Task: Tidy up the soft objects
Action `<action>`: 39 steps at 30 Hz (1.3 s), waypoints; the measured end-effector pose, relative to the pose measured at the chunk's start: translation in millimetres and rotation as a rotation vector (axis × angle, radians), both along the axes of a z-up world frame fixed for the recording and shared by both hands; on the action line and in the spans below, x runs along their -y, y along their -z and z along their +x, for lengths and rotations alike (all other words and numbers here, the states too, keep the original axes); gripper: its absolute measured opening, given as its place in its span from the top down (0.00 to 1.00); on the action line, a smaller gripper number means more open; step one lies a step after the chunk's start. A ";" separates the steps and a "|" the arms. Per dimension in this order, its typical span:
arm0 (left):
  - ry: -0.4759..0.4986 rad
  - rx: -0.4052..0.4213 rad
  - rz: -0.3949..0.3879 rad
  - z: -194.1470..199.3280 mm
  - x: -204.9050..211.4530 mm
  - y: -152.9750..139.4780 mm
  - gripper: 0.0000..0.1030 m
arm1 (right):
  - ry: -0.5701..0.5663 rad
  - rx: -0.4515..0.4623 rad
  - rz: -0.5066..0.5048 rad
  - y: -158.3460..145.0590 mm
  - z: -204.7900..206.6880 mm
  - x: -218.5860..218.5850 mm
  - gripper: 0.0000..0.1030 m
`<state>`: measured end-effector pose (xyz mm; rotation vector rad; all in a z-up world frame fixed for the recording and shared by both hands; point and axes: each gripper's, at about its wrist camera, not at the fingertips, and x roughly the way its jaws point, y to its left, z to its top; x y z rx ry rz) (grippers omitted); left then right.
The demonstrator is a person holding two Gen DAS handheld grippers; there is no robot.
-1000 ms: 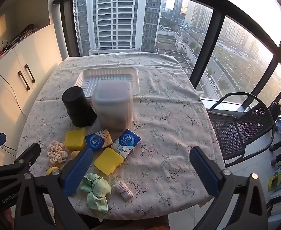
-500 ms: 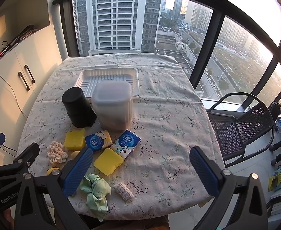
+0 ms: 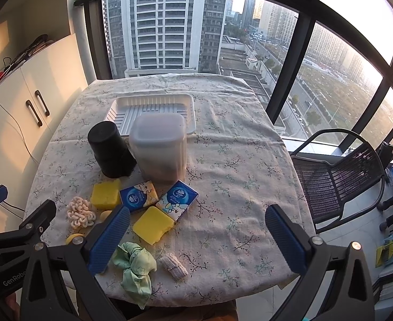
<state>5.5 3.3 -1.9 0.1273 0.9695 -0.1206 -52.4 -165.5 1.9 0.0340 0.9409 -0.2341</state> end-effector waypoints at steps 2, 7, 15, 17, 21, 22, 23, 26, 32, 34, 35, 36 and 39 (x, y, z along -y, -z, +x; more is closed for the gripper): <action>0.000 0.000 0.001 -0.1 0.3 0.2 0.00 | -0.001 -0.002 0.000 0.0 0.0 0.1 0.00; 0.000 0.000 0.001 -0.8 0.5 0.6 0.00 | 0.000 -0.002 -0.002 0.2 -0.6 -0.2 0.00; -0.001 0.006 0.007 -1.6 0.2 2.2 0.00 | 0.002 -0.004 -0.002 0.9 -0.4 -0.3 0.00; -0.001 0.006 0.007 -1.5 0.2 2.2 0.00 | 0.000 -0.003 -0.002 0.9 -0.4 -0.4 0.00; 0.000 0.006 0.008 -1.4 0.0 2.3 0.00 | 0.000 -0.004 -0.003 1.1 -0.4 -0.5 0.00; -0.001 0.005 0.008 -1.9 0.5 2.4 0.00 | 0.001 -0.004 -0.003 1.0 -0.5 -0.4 0.00; -0.001 0.005 0.009 -1.8 0.3 2.4 0.00 | 0.000 -0.004 -0.001 1.1 -0.5 -0.2 0.00; -0.001 0.006 0.008 -2.2 0.3 2.6 0.00 | 0.001 -0.005 -0.002 1.3 -0.6 -0.3 0.00; -0.002 0.007 0.011 -4.2 0.7 5.2 0.00 | -0.002 -0.004 -0.001 2.0 -0.5 -0.1 0.00; -0.002 0.007 0.012 -4.4 1.2 5.0 0.00 | 0.001 -0.005 -0.002 2.1 -0.6 0.0 0.00; -0.003 0.007 0.011 -4.5 1.0 5.0 0.00 | 0.001 -0.005 -0.002 2.8 -1.2 0.0 0.00; -0.004 0.008 0.011 -4.5 1.1 4.9 0.00 | 0.001 -0.006 -0.002 2.7 -1.2 0.1 0.00; -0.004 0.007 0.012 -4.4 0.9 4.9 0.00 | 0.001 -0.004 -0.002 2.5 -1.0 0.2 0.00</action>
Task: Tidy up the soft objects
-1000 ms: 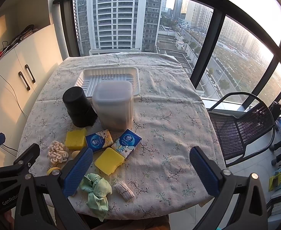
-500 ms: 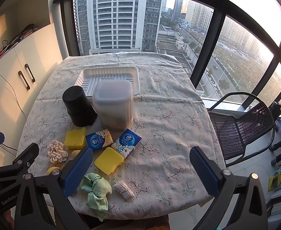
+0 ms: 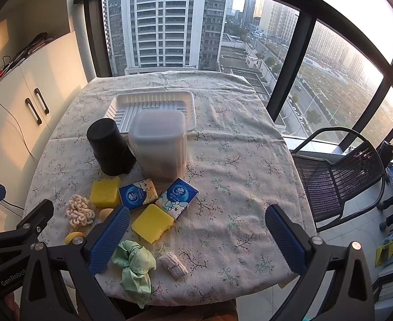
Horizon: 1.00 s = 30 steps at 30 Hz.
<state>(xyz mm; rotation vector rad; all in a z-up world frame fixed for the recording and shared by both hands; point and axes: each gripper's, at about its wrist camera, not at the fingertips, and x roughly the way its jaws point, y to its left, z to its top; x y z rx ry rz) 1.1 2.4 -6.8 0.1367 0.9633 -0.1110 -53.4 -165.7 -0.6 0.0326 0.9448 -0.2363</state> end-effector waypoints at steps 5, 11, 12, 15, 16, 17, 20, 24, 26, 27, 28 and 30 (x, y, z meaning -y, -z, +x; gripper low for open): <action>0.000 0.000 0.001 -0.3 -0.9 1.2 0.00 | -0.008 0.000 -0.002 1.2 0.0 -1.3 0.00; -0.006 -0.004 0.010 -3.0 -2.8 5.9 0.00 | -0.003 -0.009 0.005 6.1 0.4 -0.3 0.00; -0.008 -0.006 0.014 -3.5 -2.6 7.7 0.00 | -0.001 -0.012 0.007 7.0 0.7 0.6 0.00; -0.008 -0.018 0.017 -3.3 -2.9 12.9 0.00 | 0.006 -0.025 0.014 12.9 2.6 3.1 0.00; -0.010 -0.024 0.020 -2.2 -3.2 15.5 0.00 | 0.007 -0.031 0.015 14.9 3.0 3.6 0.00; -0.013 -0.030 0.021 -2.1 -4.8 18.9 0.00 | 0.007 -0.038 0.018 17.2 3.8 3.8 0.00; -0.013 -0.056 0.018 -0.3 -8.7 31.5 0.00 | -0.003 -0.057 0.028 28.0 4.6 4.4 0.00; -0.014 -0.102 0.015 1.9 -14.7 52.4 0.00 | -0.027 -0.094 0.068 49.7 5.3 5.5 0.00; -0.012 -0.119 0.014 1.3 -18.8 63.4 0.00 | -0.046 -0.109 0.110 60.9 5.3 5.7 0.00; -0.012 -0.128 0.016 0.8 -21.0 68.3 0.00 | -0.058 -0.112 0.132 67.5 4.1 5.3 0.00; -0.011 -0.135 0.016 -0.3 -23.7 73.7 0.00 | -0.071 -0.120 0.143 74.2 3.0 3.9 0.00; -0.009 -0.152 0.017 -1.4 -28.5 85.6 0.00 | -0.109 -0.122 0.145 86.7 0.5 -2.7 0.00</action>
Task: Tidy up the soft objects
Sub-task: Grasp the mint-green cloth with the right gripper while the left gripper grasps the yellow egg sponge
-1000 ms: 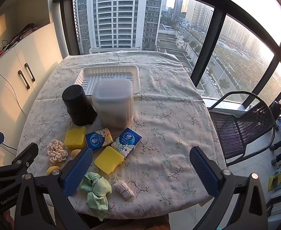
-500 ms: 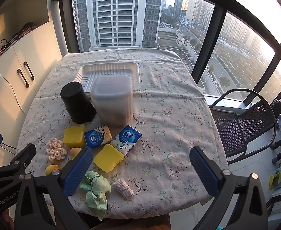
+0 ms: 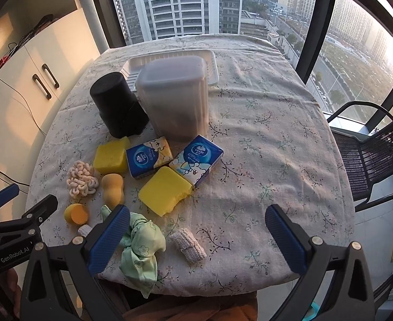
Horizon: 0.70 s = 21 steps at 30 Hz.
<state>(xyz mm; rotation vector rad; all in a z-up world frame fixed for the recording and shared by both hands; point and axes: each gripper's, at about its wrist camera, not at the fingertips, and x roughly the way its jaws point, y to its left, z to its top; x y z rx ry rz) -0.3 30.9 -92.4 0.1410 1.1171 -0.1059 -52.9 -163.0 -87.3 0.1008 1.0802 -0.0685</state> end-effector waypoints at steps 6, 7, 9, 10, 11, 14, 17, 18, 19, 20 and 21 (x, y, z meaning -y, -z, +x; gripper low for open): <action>-0.005 -0.118 -0.032 -0.9 -17.8 44.8 0.00 | -0.159 -0.017 0.005 36.7 -6.5 -32.0 0.05; -0.023 -0.138 -0.052 -0.4 -23.3 52.4 0.00 | -0.178 -0.019 0.019 40.9 -7.6 -35.3 0.05; -0.057 -0.168 -0.090 1.0 -32.5 65.5 0.02 | -0.208 -0.016 0.035 45.2 -9.9 -41.6 0.06; -0.068 -0.178 -0.107 2.0 -35.8 70.2 0.02 | -0.217 -0.005 0.037 46.2 -10.7 -43.3 0.06; -0.073 -0.178 -0.121 2.5 -37.2 73.9 0.02 | -0.221 0.007 0.035 46.8 -11.3 -45.3 0.06; -0.073 -0.143 -0.130 4.4 -34.3 79.5 0.02 | -0.249 0.020 0.067 52.3 -7.8 -53.3 0.06; -0.044 -0.109 -0.098 7.4 -24.4 85.7 0.02 | -0.258 -0.017 0.104 66.3 0.2 -59.4 0.11; -0.043 -0.105 -0.071 9.8 -22.3 90.3 0.02 | -0.255 -0.034 0.099 72.2 2.9 -62.0 0.16; -0.042 -0.098 -0.048 11.8 -20.4 94.9 0.02 | -0.249 -0.050 0.081 78.3 5.8 -64.1 0.23; -0.041 -0.100 -0.033 13.2 -18.6 99.4 0.04 | -0.250 -0.061 0.066 83.4 8.0 -66.0 0.26; -0.042 -0.106 -0.026 14.5 -17.3 103.5 0.09 | -0.252 -0.068 0.057 88.4 10.5 -68.7 0.28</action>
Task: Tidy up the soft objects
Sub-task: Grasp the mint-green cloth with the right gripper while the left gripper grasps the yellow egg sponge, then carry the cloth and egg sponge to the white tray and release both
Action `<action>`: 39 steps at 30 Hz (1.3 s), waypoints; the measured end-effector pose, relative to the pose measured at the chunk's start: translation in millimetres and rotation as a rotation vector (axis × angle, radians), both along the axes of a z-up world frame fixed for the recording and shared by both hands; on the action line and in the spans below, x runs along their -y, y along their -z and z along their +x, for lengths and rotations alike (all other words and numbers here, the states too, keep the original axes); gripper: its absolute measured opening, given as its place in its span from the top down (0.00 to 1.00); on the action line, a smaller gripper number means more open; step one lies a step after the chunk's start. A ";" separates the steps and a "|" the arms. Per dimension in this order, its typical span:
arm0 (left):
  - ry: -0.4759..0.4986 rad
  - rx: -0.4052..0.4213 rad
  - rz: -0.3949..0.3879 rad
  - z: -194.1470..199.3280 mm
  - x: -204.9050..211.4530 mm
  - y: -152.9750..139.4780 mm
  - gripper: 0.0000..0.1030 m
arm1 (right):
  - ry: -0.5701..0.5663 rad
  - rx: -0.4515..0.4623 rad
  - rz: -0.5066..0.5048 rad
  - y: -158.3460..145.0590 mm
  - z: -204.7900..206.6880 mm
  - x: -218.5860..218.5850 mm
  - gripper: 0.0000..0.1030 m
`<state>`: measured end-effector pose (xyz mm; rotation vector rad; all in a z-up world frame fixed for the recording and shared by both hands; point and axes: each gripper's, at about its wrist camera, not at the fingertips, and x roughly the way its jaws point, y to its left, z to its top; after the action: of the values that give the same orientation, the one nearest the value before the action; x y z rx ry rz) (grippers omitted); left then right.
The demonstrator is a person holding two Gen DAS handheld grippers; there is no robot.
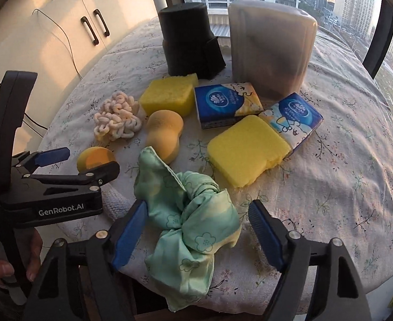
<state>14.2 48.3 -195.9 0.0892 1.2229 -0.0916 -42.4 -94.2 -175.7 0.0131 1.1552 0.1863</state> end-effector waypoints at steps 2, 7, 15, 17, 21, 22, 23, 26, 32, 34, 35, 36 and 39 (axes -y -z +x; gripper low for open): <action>-0.008 0.010 -0.030 2.2 -2.5 3.5 0.14 | -0.004 -0.011 0.004 6.5 3.5 -2.7 0.31; -0.056 0.068 -0.065 -2.4 -10.7 2.0 0.16 | -0.015 -0.007 0.039 11.6 8.9 -5.0 0.38; -0.034 0.079 -0.119 -8.5 -6.3 -7.7 0.54 | -0.028 0.005 0.112 10.4 5.4 -1.2 0.61; -0.031 0.079 -0.133 -10.1 -7.1 -7.8 0.54 | -0.028 0.012 0.139 5.8 0.6 3.4 0.63; -0.036 0.098 -0.180 -14.1 -13.2 -15.8 0.54 | -0.015 0.064 0.165 -13.9 -6.6 13.6 0.64; -0.035 0.108 -0.186 -16.2 -13.8 -19.8 0.54 | -0.011 0.080 0.169 -20.1 -8.0 16.0 0.64; -0.033 0.118 -0.189 -18.4 -14.6 -24.0 0.54 | -0.007 0.094 0.176 -26.1 -9.1 18.9 0.64; -0.036 0.147 -0.185 -17.6 -19.5 -36.0 0.54 | 0.017 0.125 0.200 -40.6 -11.2 30.6 0.64; -0.064 0.198 -0.164 -7.4 -34.5 -56.8 0.54 | 0.082 0.147 0.201 -53.0 -7.1 59.5 0.64; -0.072 0.214 -0.150 -4.4 -38.0 -61.6 0.54 | 0.106 0.149 0.198 -53.9 -5.0 71.0 0.64; -0.075 0.218 -0.143 -1.8 -39.7 -63.5 0.54 | 0.120 0.149 0.197 -53.8 -3.3 76.0 0.64; -0.077 0.222 -0.136 0.8 -40.9 -64.7 0.54 | 0.131 0.148 0.197 -53.2 -0.7 79.7 0.64; -0.087 0.226 -0.128 8.3 -44.0 -67.2 0.54 | 0.165 0.146 0.193 -51.3 4.7 96.2 0.64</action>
<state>22.5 92.3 -128.6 -0.0636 0.9913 -0.0812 -37.7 -190.5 -124.4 0.2608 0.9824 0.1487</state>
